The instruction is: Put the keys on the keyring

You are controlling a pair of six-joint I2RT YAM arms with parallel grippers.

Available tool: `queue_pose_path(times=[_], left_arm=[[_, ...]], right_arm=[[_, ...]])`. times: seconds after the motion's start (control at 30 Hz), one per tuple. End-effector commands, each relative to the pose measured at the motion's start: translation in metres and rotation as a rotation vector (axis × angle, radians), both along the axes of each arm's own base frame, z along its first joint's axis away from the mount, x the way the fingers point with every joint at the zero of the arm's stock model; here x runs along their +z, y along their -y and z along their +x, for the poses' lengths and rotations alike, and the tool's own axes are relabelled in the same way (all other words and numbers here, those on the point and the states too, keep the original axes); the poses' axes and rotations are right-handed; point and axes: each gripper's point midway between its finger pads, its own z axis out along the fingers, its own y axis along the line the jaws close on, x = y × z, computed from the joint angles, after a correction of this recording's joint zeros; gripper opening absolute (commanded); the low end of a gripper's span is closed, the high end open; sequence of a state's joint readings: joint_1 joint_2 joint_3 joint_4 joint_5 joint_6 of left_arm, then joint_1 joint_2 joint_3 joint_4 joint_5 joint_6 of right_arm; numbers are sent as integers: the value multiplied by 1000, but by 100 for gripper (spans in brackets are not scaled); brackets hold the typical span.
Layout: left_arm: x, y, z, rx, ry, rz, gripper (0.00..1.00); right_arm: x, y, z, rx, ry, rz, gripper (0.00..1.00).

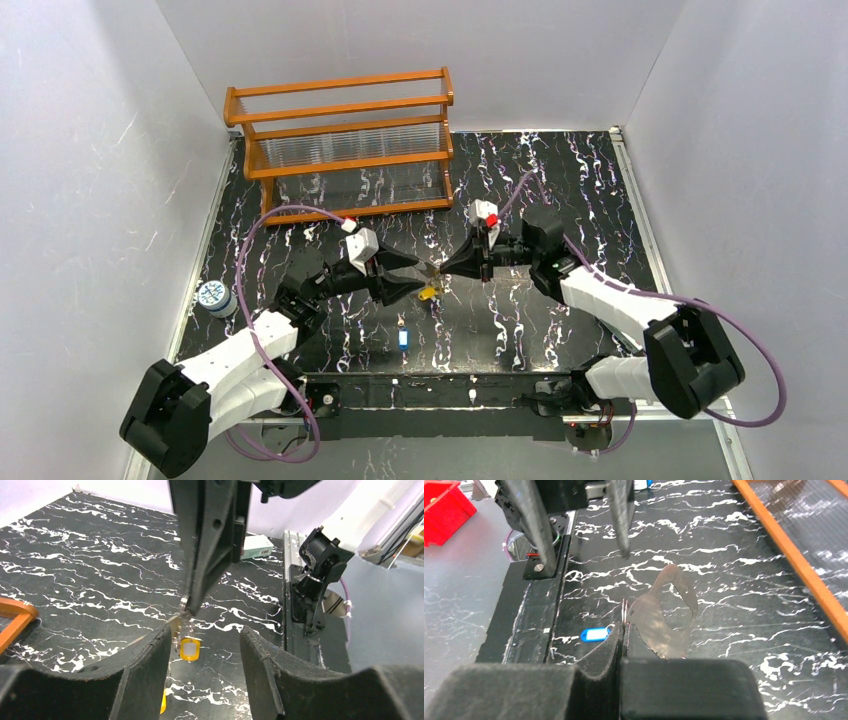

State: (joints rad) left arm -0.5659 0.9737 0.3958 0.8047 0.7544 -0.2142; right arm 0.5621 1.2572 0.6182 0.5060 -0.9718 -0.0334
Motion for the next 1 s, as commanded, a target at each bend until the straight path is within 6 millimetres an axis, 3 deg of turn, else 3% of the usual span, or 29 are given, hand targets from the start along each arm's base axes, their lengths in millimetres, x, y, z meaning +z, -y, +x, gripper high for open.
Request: queue_pose_path(times=[0.0,0.17,0.37,0.63,0.97], left_arm=[[7,-2,-5,-24,189,16,51],[5,-5,-4,-6,239,26,51],[0,-5,-15,-34,324,42,46],[-13,8,-22,-63,397,79,40],[-16,36,-27,-88,424,99,35]], right_arm=[[33,-15,27,0,58,73,1],[28,-17,17,82,31,97,1],[27,-4,-4,116,238,133,1],[26,6,-22,159,454,165,1],[24,6,-32,181,552,183,1]])
